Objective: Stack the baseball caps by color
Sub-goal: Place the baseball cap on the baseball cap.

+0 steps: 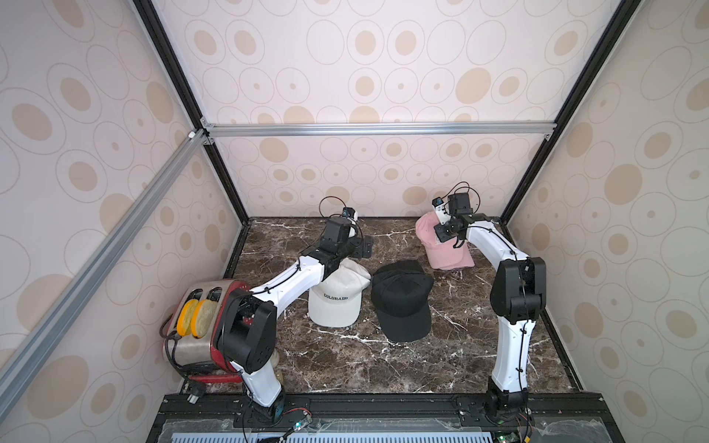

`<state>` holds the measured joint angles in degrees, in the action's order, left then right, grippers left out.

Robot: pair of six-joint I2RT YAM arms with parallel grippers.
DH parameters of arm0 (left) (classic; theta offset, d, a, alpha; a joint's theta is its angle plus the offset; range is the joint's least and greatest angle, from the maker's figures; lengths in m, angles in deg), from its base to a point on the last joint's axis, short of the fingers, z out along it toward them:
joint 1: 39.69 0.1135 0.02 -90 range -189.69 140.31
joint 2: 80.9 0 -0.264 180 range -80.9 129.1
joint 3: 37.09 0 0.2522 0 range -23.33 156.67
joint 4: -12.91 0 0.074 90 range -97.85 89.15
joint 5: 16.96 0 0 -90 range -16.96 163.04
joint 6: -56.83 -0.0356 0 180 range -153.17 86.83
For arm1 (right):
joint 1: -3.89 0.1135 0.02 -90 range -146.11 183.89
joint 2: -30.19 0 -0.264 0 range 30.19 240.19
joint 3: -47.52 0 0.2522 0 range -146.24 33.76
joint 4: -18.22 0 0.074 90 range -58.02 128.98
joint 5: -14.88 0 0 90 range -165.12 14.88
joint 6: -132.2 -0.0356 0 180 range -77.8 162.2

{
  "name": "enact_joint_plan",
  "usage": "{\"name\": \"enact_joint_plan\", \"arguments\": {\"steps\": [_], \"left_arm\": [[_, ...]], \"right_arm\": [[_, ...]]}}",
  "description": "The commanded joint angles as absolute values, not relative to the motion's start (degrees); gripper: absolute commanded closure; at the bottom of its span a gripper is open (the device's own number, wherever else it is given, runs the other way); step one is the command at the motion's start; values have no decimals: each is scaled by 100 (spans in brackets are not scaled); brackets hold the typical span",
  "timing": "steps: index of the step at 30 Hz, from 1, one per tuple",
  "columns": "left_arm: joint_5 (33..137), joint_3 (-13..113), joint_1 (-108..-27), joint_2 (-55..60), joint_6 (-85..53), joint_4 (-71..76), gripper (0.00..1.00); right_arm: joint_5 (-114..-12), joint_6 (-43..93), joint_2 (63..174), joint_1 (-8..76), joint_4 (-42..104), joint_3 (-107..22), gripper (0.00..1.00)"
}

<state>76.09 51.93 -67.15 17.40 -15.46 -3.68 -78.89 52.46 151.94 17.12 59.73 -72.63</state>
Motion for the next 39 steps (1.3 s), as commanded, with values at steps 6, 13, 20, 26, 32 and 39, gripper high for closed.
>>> {"name": "enact_joint_plan", "arguments": {"steps": [6, 13, 20, 26, 32, 39], "left_arm": [[7524, 5443, -6745, 1776, -1673, -525, 1], [7518, 5445, -6742, 1786, -1691, -542, 1], [7550, 5468, -6741, 1823, -1674, -560, 1], [7599, 5500, -6744, 1878, -1636, -564, 1], [7664, 5576, -6744, 1952, -1630, -655, 1], [7612, 5568, -6746, 1960, -1674, -674, 1]], "right_arm": [[-6542, 4782, 14219, 1373, 5686, -6893, 100], [-5440, 4680, 14049, 784, 5500, -6514, 100], [-4302, 4571, 14156, 161, 5390, -6198, 100], [-3903, 4790, 14459, -8, 5708, -6318, 100], [-3362, 4476, 14754, -16, 5616, -6395, 100], [-3570, 4623, 14970, -149, 5622, -6463, 100]]}}
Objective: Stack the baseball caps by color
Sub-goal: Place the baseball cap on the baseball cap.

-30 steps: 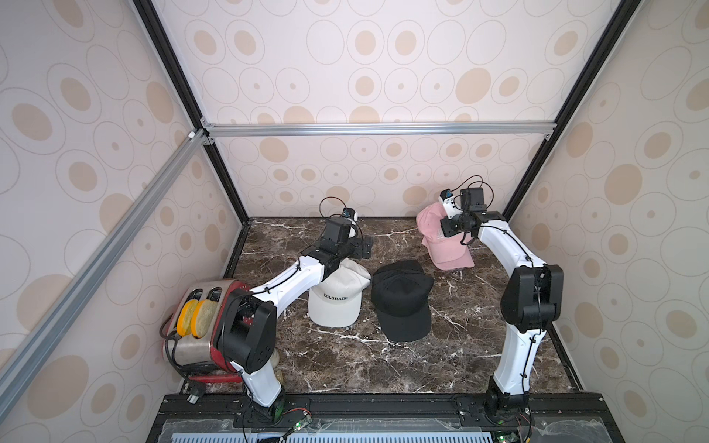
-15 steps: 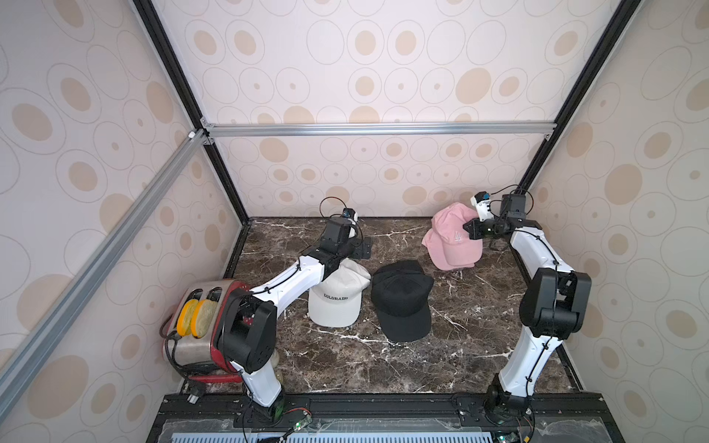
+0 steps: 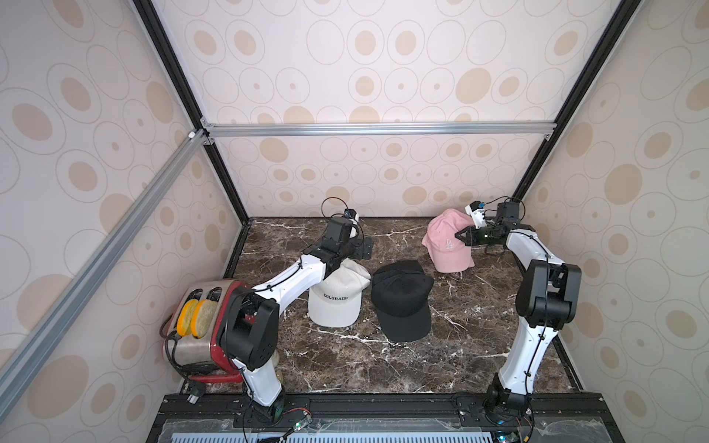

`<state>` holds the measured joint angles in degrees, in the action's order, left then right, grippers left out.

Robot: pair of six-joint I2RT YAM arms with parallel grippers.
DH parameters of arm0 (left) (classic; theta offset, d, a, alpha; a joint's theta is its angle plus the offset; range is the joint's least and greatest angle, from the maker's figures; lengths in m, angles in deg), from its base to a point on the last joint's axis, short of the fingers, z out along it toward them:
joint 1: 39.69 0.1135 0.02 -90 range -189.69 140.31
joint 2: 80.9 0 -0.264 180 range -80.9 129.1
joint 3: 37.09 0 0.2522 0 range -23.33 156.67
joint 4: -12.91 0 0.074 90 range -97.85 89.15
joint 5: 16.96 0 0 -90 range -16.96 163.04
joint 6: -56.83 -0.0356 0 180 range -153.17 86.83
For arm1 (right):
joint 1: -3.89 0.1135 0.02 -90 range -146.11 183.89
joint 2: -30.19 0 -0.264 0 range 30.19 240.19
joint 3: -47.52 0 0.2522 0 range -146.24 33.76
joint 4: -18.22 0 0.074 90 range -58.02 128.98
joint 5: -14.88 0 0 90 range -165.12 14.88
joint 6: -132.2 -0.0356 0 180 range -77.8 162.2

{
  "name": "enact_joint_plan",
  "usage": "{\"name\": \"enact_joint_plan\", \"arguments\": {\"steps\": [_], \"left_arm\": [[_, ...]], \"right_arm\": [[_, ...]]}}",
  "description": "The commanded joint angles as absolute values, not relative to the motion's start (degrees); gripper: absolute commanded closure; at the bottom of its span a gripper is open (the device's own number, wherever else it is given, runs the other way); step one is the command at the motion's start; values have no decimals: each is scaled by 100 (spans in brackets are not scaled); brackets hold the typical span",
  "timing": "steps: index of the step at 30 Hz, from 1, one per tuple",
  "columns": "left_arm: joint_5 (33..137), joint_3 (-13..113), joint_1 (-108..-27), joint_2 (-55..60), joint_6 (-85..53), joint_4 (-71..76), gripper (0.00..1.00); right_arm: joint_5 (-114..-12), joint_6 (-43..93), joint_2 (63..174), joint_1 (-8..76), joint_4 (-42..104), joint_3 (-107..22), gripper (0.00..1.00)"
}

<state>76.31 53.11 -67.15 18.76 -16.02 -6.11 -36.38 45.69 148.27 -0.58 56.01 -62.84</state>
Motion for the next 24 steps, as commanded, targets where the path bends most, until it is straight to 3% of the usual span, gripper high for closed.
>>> {"name": "enact_joint_plan", "arguments": {"steps": [1, 6, 10, 14, 18, 24], "left_arm": [[7617, 5568, -6744, 1966, -1674, -674, 1], [7629, 5577, -6745, 2015, -1674, -683, 1], [7629, 5583, -6739, 2021, -1674, -700, 1], [7638, 5586, -6743, 2026, -1678, -701, 1], [7642, 5601, -6741, 2018, -1699, -727, 1], [7637, 5586, -6741, 1968, -1700, -733, 1]], "right_arm": [[-3574, 4672, 15028, -169, 5663, -6498, 100], [-3594, 4846, 15542, -256, 6124, -6881, 99], [-3549, 4804, 15748, -261, 6169, -6916, 93], [-3647, 4757, 15814, -254, 6167, -6931, 81], [-3812, 4713, 15732, -255, 6230, -6938, 57], [-4163, 4514, 15115, -253, 5789, -6619, 50]]}}
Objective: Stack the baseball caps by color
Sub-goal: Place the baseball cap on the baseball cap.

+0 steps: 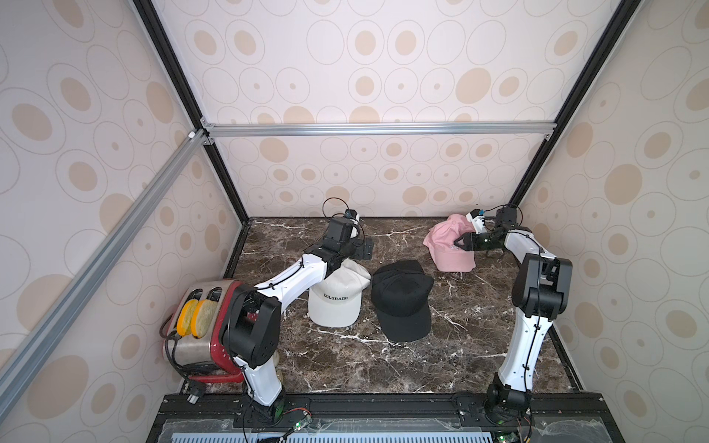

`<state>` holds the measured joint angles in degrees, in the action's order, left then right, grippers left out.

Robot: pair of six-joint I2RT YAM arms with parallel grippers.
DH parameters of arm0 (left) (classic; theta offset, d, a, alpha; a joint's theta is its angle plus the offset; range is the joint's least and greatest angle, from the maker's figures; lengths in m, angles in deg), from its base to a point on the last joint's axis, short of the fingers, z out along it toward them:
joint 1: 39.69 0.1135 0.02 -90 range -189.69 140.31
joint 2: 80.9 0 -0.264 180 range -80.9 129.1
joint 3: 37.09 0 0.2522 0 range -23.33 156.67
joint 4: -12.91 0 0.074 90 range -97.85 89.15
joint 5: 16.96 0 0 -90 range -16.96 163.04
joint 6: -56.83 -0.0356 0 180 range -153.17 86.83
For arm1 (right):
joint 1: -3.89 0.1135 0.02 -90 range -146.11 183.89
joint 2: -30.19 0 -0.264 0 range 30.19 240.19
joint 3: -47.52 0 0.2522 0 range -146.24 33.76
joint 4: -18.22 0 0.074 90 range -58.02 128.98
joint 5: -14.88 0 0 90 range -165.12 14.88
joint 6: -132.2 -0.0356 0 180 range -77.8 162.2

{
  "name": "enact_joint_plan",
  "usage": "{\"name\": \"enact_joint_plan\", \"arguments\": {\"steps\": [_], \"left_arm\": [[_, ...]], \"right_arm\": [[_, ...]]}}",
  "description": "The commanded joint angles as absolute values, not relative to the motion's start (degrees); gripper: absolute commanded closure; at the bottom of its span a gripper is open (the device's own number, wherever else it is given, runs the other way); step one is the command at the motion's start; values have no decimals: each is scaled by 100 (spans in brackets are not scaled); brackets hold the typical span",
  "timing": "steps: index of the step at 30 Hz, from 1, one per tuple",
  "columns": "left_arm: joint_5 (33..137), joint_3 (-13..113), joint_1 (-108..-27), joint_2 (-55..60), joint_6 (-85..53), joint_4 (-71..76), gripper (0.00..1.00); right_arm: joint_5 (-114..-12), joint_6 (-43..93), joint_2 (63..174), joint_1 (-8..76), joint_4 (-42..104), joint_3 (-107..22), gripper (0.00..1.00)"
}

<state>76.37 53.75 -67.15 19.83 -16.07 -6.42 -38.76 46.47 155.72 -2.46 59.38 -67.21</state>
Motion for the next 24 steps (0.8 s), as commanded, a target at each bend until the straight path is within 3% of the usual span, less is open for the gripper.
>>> {"name": "enact_joint_plan", "arguments": {"steps": [1, 8, 14, 17, 24], "left_arm": [[7640, 5583, -6739, 1972, -1698, -735, 1], [7925, 5581, -6742, 1895, -1676, -720, 1], [8270, 5593, -6784, 1876, -1654, -657, 1], [8437, 5608, -6798, 1829, -1665, -665, 1], [8342, 5568, -6823, 1732, -1745, -704, 1]], "right_arm": [[-4233, 4479, 15040, -253, 5745, -6596, 49], [-4610, 4375, 14490, -117, 5295, -6252, 32], [-4668, 4371, 14699, 157, 5476, -6693, 21], [-4693, 4344, 14945, 312, 5577, -7036, 1], [-4823, 3931, 15586, 410, 5469, -7728, 0]]}}
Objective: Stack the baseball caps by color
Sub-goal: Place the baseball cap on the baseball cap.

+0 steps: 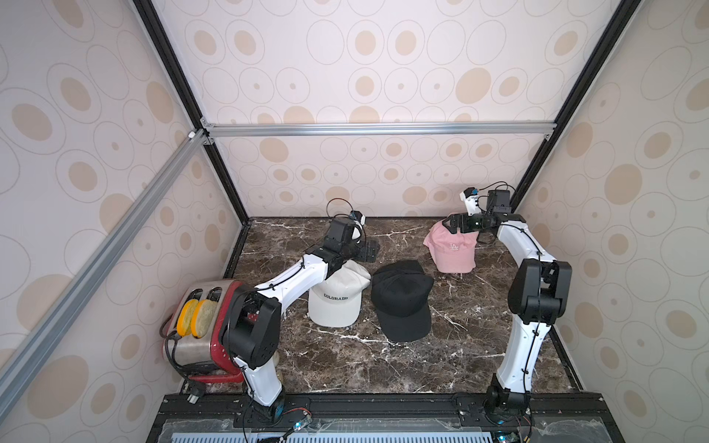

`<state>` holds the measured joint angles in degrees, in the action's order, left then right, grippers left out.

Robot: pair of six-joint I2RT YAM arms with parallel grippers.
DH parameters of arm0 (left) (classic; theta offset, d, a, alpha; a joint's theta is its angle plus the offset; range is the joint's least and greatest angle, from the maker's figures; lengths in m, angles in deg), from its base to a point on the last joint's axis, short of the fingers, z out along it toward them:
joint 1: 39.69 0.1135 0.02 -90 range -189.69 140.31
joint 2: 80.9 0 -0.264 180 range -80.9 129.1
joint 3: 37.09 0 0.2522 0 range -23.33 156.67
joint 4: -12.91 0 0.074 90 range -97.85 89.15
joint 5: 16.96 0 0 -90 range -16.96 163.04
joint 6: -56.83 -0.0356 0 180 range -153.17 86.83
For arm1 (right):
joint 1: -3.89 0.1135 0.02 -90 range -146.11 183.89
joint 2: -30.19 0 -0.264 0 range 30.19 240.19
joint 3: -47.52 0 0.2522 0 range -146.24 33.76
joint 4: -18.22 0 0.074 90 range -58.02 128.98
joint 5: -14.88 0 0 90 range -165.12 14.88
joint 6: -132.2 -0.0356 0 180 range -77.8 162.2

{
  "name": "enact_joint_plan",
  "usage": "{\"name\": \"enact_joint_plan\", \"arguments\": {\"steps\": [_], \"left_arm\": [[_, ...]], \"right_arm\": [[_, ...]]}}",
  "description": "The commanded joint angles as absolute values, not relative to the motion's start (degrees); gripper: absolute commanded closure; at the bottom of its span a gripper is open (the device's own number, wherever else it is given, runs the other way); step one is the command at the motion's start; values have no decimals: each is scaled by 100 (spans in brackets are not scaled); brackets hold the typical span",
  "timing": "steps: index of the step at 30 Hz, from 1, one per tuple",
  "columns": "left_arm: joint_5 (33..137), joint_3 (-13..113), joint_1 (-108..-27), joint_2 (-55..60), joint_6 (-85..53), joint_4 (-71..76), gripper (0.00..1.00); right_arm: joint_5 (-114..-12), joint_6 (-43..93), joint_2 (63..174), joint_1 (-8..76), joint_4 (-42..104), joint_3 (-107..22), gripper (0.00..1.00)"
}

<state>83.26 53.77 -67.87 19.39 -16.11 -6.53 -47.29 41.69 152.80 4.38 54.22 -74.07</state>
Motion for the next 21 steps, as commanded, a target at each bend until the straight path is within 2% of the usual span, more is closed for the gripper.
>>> {"name": "enact_joint_plan", "arguments": {"steps": [1, 6, 14, 17, 21], "left_arm": [[8323, 5575, -6823, 1736, -1768, -714, 1], [8214, 5551, -6823, 1737, -1814, -745, 1], [8219, 5566, -6824, 1806, -1831, -752, 1], [8202, 5542, -6824, 1781, -1862, -756, 1], [8108, 5581, -6824, 1730, -1918, -860, 1]], "right_arm": [[-4823, 3888, 15717, 414, 5513, -7867, 0], [-4797, 3744, 16288, 409, 5707, -8354, 0], [-4910, 3736, 16558, 413, 5946, -8613, 0], [-4917, 3737, 16300, 408, 6105, -8689, 0], [-5230, 3574, 15568, 410, 5919, -8102, 0]]}}
